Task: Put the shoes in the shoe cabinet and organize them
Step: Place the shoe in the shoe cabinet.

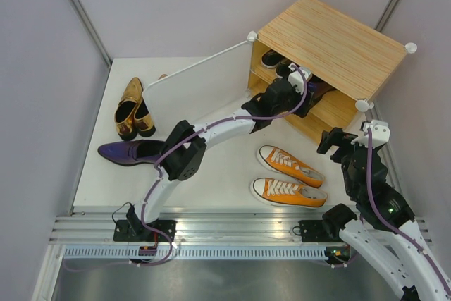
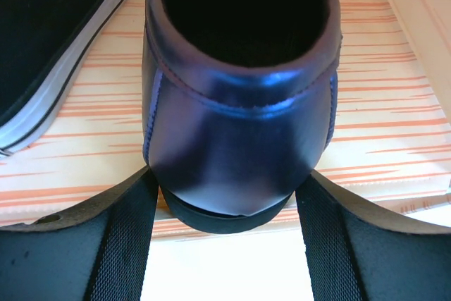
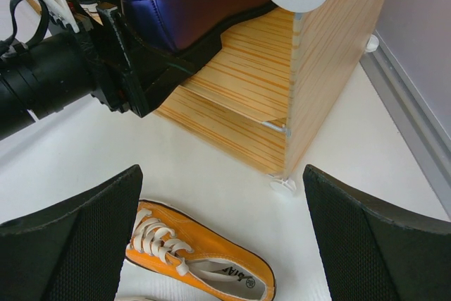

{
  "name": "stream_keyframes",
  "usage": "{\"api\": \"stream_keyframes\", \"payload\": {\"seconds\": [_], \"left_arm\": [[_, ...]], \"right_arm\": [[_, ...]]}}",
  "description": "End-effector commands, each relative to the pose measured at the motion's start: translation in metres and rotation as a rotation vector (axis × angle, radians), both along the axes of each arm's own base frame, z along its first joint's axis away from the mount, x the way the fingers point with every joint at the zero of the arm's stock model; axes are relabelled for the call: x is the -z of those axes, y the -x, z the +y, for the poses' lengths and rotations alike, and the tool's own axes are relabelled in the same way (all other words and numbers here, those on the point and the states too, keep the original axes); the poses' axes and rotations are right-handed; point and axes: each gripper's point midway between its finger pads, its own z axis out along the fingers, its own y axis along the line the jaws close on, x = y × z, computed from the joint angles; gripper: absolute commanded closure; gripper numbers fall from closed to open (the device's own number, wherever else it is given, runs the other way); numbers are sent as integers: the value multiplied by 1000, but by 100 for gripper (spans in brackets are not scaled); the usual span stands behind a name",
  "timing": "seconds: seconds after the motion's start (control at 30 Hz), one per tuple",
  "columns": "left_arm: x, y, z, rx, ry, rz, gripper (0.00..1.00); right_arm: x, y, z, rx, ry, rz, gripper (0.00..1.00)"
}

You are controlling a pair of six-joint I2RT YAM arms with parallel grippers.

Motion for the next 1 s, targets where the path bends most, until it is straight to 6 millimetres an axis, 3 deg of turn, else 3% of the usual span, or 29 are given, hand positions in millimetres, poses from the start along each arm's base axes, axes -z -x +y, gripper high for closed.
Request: {"api": "stream_keyframes", "payload": {"seconds": [0.0,0.3,0.73,0.97], "left_arm": [[-49,-23,-1,-129,167,-45,98],[-34,-46,18,-322,191,-2,98],[-4,-73,46,-471,136,54,98],[2,-76,44,-448,121,52,98]], "right_arm": [[-12,0,-2,10,-5,-22,2],[-11,-1,-1,10,2,-14,2],[-10,-2,-1,11,0,-10,2],[-10,-2,0,9,2,-9,2]]}}
